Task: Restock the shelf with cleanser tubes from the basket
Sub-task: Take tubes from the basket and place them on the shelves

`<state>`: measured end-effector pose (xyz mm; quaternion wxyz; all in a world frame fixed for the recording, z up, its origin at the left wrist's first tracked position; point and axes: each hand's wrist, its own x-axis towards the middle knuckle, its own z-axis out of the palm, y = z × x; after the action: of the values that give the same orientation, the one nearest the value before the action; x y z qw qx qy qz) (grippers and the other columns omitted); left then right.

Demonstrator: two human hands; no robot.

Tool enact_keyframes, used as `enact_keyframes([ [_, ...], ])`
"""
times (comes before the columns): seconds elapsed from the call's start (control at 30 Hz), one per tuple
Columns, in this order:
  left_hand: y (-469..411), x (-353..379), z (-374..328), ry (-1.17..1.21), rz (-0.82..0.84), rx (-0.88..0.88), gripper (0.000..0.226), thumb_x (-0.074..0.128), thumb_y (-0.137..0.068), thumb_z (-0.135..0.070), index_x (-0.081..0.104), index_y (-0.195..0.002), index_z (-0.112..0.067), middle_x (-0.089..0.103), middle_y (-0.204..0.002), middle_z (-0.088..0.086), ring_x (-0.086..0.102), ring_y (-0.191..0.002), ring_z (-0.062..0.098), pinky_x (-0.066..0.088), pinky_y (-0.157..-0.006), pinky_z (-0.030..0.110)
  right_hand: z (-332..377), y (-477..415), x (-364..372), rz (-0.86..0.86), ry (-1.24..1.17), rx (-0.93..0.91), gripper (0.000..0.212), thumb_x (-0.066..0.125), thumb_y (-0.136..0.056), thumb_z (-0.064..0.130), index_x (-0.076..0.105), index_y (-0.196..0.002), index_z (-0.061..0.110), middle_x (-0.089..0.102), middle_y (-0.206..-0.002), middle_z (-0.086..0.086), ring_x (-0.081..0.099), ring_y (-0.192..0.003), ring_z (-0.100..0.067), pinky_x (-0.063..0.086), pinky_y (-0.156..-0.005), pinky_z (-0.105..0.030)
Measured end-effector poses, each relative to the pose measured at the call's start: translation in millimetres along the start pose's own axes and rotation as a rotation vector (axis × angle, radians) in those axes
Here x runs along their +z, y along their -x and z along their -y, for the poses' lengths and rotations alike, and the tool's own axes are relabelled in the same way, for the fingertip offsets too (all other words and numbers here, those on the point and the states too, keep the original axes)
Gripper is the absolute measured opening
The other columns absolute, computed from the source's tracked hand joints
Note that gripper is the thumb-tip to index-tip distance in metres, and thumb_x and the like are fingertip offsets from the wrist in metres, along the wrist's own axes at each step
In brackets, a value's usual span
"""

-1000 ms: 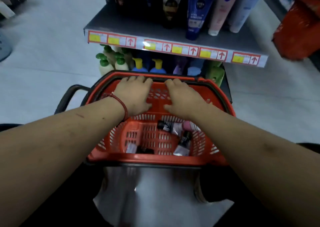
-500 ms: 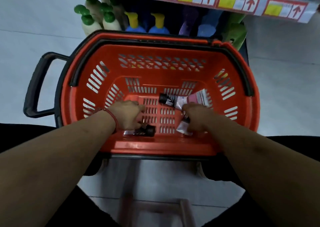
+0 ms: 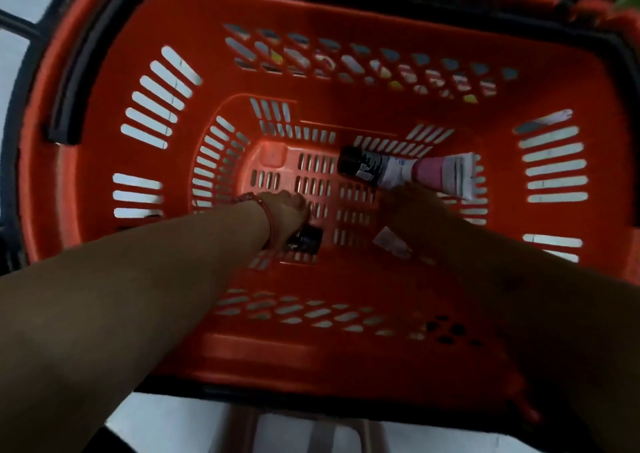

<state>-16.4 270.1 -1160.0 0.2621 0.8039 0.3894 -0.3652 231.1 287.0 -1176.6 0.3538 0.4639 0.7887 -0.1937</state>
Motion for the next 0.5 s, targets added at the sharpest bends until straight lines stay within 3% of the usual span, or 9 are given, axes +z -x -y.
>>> enact_keyframes([
  [0.13,-17,14,1,0.003,0.052,-0.033,0.057,0.074,-0.086,-0.031,0.054,-0.137,-0.016,0.051,-0.137,0.009,0.054,-0.125,0.032,0.052,-0.099,0.043,-6,-18,4,0.052,0.209,-0.054,0.029,0.057,-0.098,0.025,0.062,-0.122,0.011,0.059,-0.130,-0.015,0.051,-0.122,-0.034,0.039,-0.102,-0.044],
  [0.2,-20,14,2,0.055,0.076,-0.016,0.054,0.072,-0.088,-0.032,0.053,-0.135,-0.016,0.058,-0.134,0.009,0.059,-0.122,0.031,0.052,-0.099,0.041,-5,-16,0,0.054,0.365,-0.133,0.037,0.061,-0.097,0.029,0.063,-0.128,0.010,0.056,-0.139,-0.014,0.048,-0.129,-0.033,0.038,-0.108,-0.046],
  [0.27,-16,10,4,0.111,0.096,0.000,0.053,0.071,-0.089,-0.029,0.051,-0.137,-0.017,0.061,-0.132,0.009,0.061,-0.120,0.030,0.052,-0.098,0.038,-5,-8,-8,0.076,0.373,-0.156,0.054,0.065,-0.092,0.047,0.061,-0.135,0.015,0.052,-0.144,-0.010,0.047,-0.132,-0.031,0.040,-0.110,-0.047],
  [0.33,-8,1,7,0.190,0.130,-0.011,0.061,0.072,-0.088,-0.028,0.045,-0.141,-0.013,0.061,-0.133,0.013,0.061,-0.120,0.031,0.050,-0.098,0.037,-7,-3,-12,0.069,0.185,-0.086,0.052,0.063,-0.093,0.049,0.060,-0.137,0.021,0.054,-0.144,-0.008,0.051,-0.131,-0.029,0.043,-0.108,-0.044],
  [0.4,4,-12,10,0.247,0.125,-0.012,0.067,0.075,-0.086,-0.030,0.042,-0.141,-0.008,0.062,-0.132,0.016,0.061,-0.119,0.031,0.049,-0.095,0.034,-9,3,-18,0.020,-0.115,-0.001,0.043,0.057,-0.098,0.039,0.059,-0.134,0.015,0.062,-0.135,-0.011,0.060,-0.118,-0.029,0.049,-0.092,-0.036],
  [0.5,30,-38,11,0.276,0.073,-0.013,0.059,0.076,-0.083,-0.034,0.051,-0.133,-0.013,0.066,-0.120,0.012,0.063,-0.105,0.027,0.045,-0.084,0.028,-10,29,-46,-0.002,-0.412,-0.031,0.035,0.050,-0.103,0.040,0.053,-0.127,0.014,0.065,-0.117,-0.011,0.059,-0.091,-0.024,0.039,-0.077,-0.029],
])
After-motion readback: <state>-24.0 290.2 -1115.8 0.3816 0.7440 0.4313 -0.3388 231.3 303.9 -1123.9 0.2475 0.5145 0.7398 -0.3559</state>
